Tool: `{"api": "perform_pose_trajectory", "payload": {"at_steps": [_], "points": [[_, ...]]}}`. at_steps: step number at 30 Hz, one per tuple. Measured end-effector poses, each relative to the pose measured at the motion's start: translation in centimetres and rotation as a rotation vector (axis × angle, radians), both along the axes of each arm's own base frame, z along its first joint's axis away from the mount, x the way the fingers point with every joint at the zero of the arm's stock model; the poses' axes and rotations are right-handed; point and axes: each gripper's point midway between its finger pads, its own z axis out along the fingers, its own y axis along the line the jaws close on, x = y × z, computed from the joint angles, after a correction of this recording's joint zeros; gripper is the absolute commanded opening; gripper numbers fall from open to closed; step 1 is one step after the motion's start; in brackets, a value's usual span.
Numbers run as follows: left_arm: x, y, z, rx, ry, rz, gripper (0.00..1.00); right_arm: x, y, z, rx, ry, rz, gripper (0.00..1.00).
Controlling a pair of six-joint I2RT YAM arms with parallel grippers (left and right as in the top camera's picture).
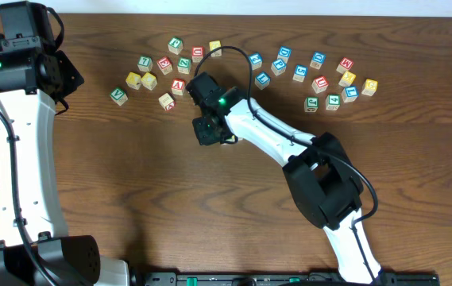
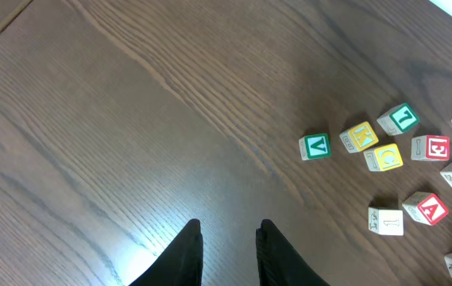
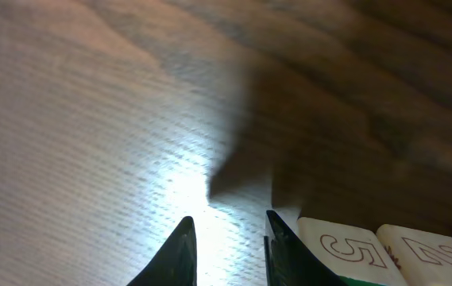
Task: Spell out ROBOT
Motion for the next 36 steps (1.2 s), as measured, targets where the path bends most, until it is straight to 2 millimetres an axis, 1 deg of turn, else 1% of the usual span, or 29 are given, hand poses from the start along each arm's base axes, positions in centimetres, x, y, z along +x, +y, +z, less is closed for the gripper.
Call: {"api": "perform_pose_trajectory", "payload": {"at_steps": [11,16,21,23,27,29,30,31,33,34,36], "points": [[0.0,0.0,0.0,0.000,0.000,0.000,0.24,1.6,-1.8,0.0,-0.009,-0.009,-0.082,0.25],[0.0,0.0,0.0,0.000,0.000,0.000,0.24,2.3,-1.9,0.1,0.001,-0.024,-0.103,0.25],[0.0,0.0,0.0,0.000,0.000,0.000,0.23,2.4,-2.0,0.2,0.003,-0.025,-0.110,0.25],[0.0,0.0,0.0,0.000,0.000,0.000,0.23,2.4,-2.0,0.3,0.002,-0.023,-0.113,0.29],[0.0,0.0,0.0,-0.003,-0.001,0.000,0.23,3.2,-2.1,2.2,0.011,-0.042,-0.118,0.32],[0.1,-0.2,0.0,-0.015,-0.007,0.005,0.23,4.3,-2.4,4.4,0.034,-0.079,-0.130,0.32],[0.1,-0.3,-0.1,-0.020,-0.008,0.005,0.23,4.4,-2.5,4.6,0.037,-0.083,-0.133,0.32],[0.1,-0.4,-0.1,-0.027,-0.009,0.003,0.23,4.9,-3.0,5.7,0.046,-0.098,-0.142,0.32],[0.2,-0.5,-0.1,-0.037,-0.012,0.000,0.23,5.5,-3.9,6.9,0.053,-0.112,-0.160,0.31],[0.2,-0.6,-0.1,-0.038,-0.012,0.000,0.23,5.8,-4.5,7.3,0.053,-0.116,-0.172,0.31],[0.2,-0.7,-0.3,-0.045,-0.009,-0.003,0.23,6.5,-5.9,7.5,0.047,-0.116,-0.201,0.29]]}}
